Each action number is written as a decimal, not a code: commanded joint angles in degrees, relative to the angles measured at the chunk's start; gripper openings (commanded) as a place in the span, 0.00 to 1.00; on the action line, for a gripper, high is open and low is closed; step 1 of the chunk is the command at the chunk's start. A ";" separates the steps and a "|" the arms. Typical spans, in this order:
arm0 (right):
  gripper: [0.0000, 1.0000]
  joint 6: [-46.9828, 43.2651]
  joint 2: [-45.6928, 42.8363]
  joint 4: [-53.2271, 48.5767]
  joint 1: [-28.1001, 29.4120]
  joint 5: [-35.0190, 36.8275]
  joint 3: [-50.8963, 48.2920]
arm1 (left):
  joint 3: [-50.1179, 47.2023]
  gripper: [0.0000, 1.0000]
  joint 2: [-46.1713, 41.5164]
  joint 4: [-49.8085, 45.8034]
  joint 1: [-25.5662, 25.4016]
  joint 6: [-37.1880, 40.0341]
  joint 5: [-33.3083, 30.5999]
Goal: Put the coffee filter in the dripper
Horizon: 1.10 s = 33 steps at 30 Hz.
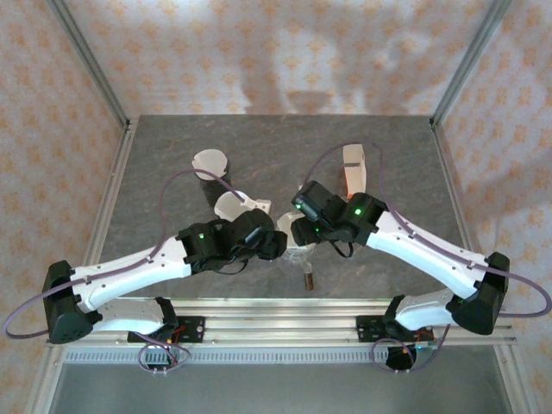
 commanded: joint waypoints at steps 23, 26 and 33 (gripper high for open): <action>0.60 1.99 -1.18 1.29 0.32 -2.27 -3.63 | -2.18 0.69 -3.15 2.79 2.11 -1.65 0.84; 0.61 2.33 -1.58 1.27 0.32 -0.47 -2.60 | -1.98 0.62 -2.34 1.89 2.12 -1.46 0.91; 0.68 1.70 0.06 1.81 -1.51 -0.31 0.99 | -2.53 0.60 -2.35 2.18 2.16 -1.62 1.14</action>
